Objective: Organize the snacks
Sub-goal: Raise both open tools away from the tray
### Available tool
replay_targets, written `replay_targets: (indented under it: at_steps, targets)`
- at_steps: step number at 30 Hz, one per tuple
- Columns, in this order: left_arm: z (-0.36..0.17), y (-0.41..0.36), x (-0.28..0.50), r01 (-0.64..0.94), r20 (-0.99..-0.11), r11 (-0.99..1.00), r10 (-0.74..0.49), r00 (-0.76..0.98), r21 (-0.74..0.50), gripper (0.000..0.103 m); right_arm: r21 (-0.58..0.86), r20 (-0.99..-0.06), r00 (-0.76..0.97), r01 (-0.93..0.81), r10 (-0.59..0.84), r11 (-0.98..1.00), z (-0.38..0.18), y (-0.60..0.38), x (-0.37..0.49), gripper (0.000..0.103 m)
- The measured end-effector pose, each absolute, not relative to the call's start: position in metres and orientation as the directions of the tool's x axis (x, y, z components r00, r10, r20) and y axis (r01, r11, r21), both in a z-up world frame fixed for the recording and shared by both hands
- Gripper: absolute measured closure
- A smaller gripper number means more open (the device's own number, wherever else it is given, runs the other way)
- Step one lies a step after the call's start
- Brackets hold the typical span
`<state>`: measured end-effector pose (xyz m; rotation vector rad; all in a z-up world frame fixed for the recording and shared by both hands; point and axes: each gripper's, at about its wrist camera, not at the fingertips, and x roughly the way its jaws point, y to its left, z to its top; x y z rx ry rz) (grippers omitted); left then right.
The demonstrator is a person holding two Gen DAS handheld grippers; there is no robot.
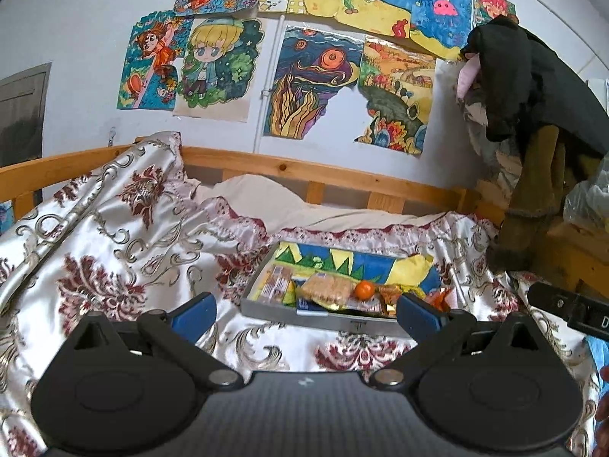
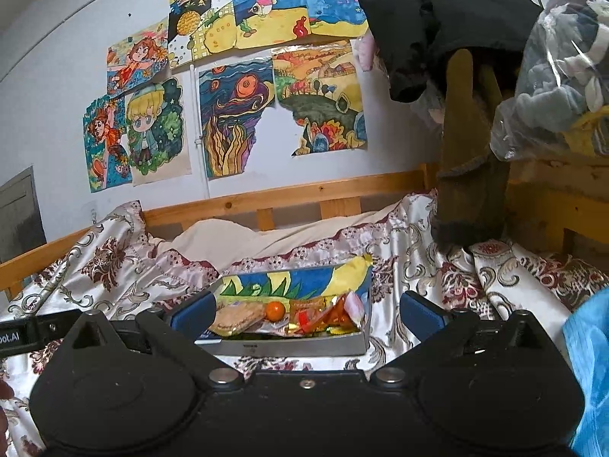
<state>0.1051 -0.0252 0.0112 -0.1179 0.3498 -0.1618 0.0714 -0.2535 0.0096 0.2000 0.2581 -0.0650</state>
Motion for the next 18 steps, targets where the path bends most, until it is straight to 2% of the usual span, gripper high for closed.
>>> replay_targets:
  at_steps: [10,18]
  targets:
    - [0.003,-0.022,0.078,0.082,-0.349,0.989,-0.119,0.929,-0.12,0.0,0.164,-0.316,0.949,0.062,-0.007,0.984,0.002,-0.237,0.045,0.001]
    - [-0.003,-0.02,0.064,0.057,-0.397,0.994,-0.091,0.913,-0.097,0.0,0.16,-0.333,0.943,0.033,0.023,0.987,0.0,-0.226,0.025,0.001]
